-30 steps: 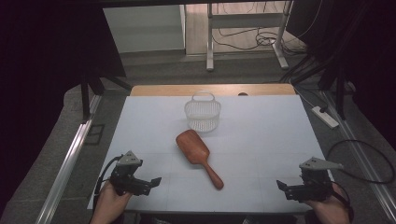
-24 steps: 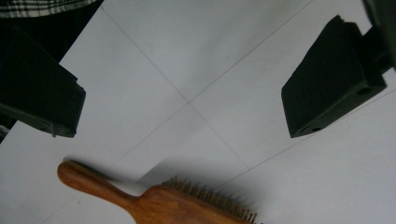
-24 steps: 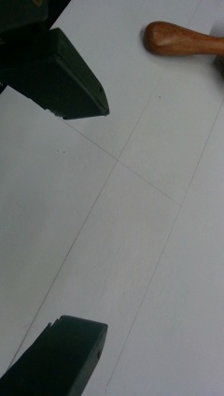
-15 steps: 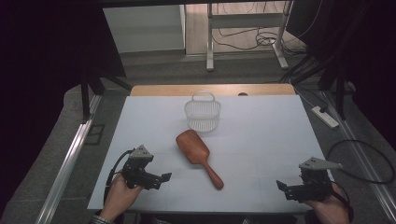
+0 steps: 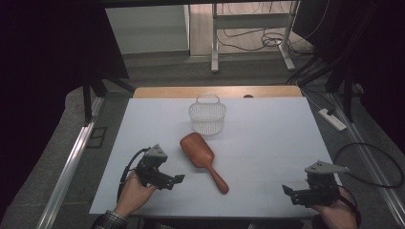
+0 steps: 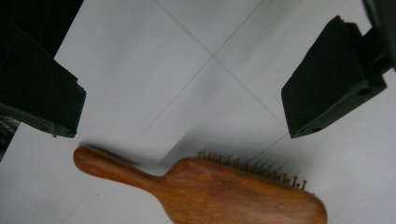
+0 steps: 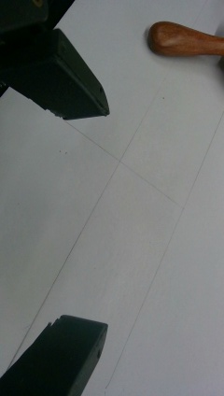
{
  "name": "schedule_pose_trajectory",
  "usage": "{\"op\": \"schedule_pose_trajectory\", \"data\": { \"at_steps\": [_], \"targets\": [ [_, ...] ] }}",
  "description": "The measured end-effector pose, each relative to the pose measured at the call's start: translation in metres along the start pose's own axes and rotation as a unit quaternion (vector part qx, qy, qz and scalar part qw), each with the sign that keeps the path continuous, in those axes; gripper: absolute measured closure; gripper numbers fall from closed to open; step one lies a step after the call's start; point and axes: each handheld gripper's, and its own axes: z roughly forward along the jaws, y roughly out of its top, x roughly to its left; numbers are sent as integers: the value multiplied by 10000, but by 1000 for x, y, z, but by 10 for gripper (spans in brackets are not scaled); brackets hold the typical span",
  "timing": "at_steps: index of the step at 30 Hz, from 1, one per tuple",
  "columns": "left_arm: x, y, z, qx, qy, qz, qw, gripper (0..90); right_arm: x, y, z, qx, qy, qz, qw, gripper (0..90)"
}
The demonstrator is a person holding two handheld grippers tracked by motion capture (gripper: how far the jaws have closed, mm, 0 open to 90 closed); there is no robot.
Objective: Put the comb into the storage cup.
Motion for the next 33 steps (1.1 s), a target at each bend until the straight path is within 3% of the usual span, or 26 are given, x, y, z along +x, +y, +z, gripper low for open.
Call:
{"op": "schedule_pose_trajectory", "data": {
  "at_steps": [22,33],
  "targets": [
    [-5,37,34,32,-309,207,9993,0,0,0,1,26,12,-14,10000,0],
    [-11,55,53,153,-287,338,9989,0,0,0,1,53,22,-38,10000,0]
  ]
}}
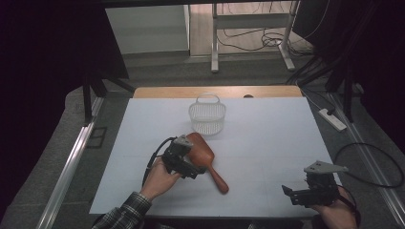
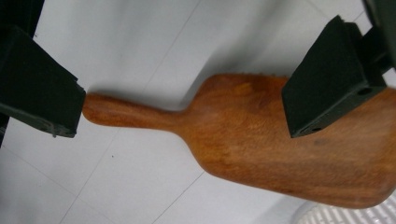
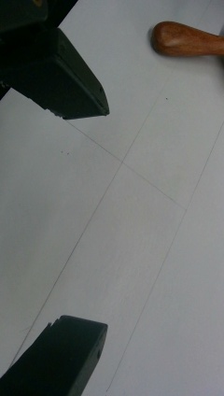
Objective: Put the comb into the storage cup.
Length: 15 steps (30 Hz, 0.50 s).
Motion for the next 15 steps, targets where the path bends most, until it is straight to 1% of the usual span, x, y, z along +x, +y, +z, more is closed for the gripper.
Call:
{"op": "schedule_pose_trajectory", "data": {
  "at_steps": [2,8,15],
  "targets": [
    [0,3,3,34,21,39,10000,0,0,0,0,0,2,1,10000,0],
    [-3,11,12,115,-12,108,9999,0,0,0,0,10,11,-2,10000,0],
    [-7,23,23,179,-120,197,9996,0,0,0,0,16,14,-3,10000,0]
  ]
}}
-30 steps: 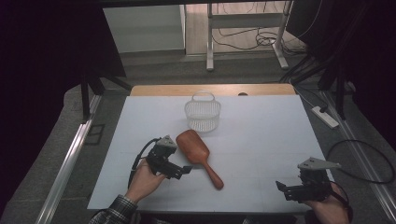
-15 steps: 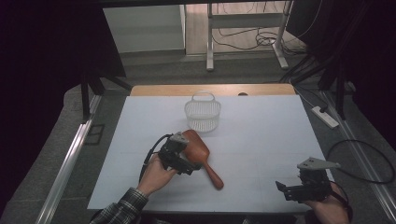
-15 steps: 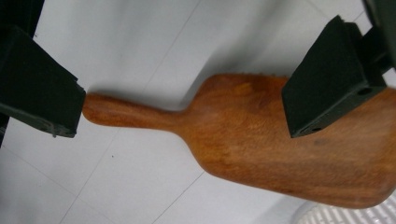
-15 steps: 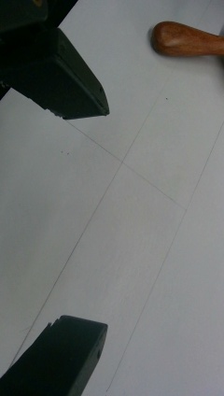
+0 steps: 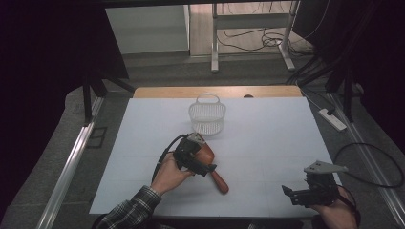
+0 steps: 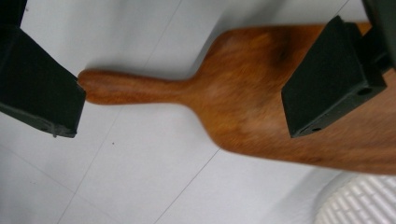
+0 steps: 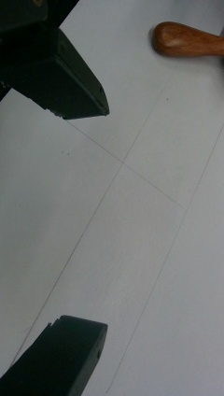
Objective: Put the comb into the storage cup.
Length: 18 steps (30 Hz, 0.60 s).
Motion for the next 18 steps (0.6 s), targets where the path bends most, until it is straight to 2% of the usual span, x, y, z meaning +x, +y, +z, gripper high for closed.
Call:
{"op": "schedule_pose_trajectory", "data": {
  "at_steps": [8,12,15,18],
  "targets": [
    [-4,13,14,108,-79,119,9998,0,1,0,0,10,-10,-17,10000,0],
    [-7,18,20,161,-39,195,9997,27,1,0,0,9,-7,-23,10000,0],
    [-9,20,21,180,30,274,9995,130,1,0,0,12,-5,-26,10000,0],
    [-10,22,22,216,18,294,9993,302,1,0,0,11,-9,-31,10000,0]
  ]
}}
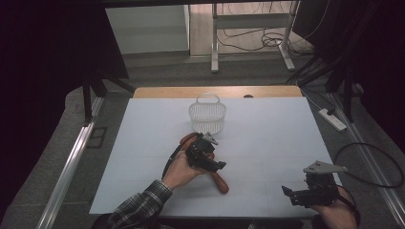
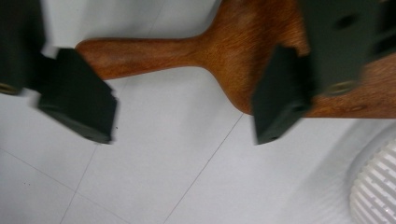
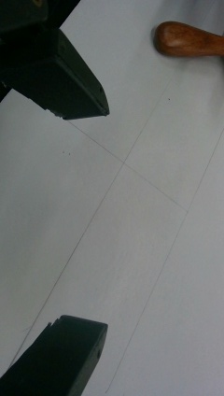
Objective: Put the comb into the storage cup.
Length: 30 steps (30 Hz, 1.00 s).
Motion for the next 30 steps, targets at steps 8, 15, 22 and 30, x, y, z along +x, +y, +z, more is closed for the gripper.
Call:
{"op": "schedule_pose_trajectory", "data": {
  "at_steps": [8,15,22,30],
  "targets": [
    [0,0,3,14,-3,31,10000,736,0,0,0,6,0,-11,10000,0],
    [3,-4,4,-49,-166,-123,9998,887,0,0,1,24,-1,-17,10000,1],
    [2,-12,19,212,-196,-250,9993,888,1,0,1,40,-4,-42,10000,3],
    [0,-18,29,440,-156,-288,9985,888,1,0,1,55,1,-85,9999,6]
  ]
}}
